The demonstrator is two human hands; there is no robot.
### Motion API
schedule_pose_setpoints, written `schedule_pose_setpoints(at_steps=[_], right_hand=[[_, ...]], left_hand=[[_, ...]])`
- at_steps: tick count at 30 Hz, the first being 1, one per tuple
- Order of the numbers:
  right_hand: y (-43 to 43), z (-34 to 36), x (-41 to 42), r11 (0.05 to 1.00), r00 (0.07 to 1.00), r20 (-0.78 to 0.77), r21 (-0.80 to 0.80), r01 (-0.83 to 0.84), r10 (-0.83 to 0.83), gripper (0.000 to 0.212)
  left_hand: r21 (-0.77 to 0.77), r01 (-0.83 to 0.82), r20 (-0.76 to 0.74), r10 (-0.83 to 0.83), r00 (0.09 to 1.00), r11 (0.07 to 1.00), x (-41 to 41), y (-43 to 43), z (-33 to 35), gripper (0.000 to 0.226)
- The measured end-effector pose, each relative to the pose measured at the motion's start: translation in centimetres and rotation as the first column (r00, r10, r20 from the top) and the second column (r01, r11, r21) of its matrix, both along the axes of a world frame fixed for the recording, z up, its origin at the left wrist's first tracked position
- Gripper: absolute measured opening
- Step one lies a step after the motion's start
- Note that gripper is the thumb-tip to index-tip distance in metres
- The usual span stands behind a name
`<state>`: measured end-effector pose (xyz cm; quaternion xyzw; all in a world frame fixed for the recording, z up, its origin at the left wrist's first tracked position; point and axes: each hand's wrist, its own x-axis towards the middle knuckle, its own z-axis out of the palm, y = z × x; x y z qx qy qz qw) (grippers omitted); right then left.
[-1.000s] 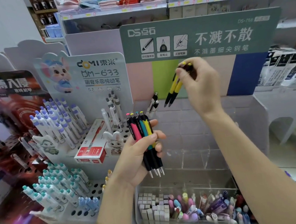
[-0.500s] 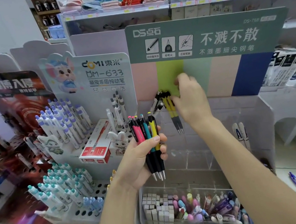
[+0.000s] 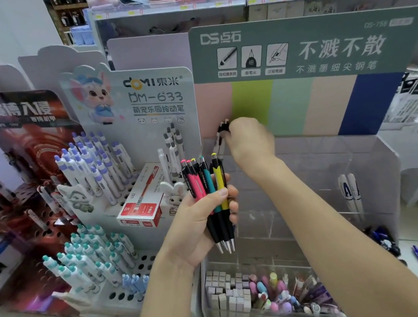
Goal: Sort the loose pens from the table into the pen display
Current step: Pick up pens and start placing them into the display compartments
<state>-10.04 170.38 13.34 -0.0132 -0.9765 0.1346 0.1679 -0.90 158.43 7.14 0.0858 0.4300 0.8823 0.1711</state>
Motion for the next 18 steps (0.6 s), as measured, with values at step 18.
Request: schedule_pose_setpoints(at_steps=[18], right_hand=[[3.7, 1.3, 6.3, 0.579, 0.744, 0.195, -0.759, -0.298, 0.639, 0.018]], left_hand=[[-0.006, 0.116, -0.184, -0.115, 0.976, 0.993, -0.5, 0.8, 0.3, 0.028]])
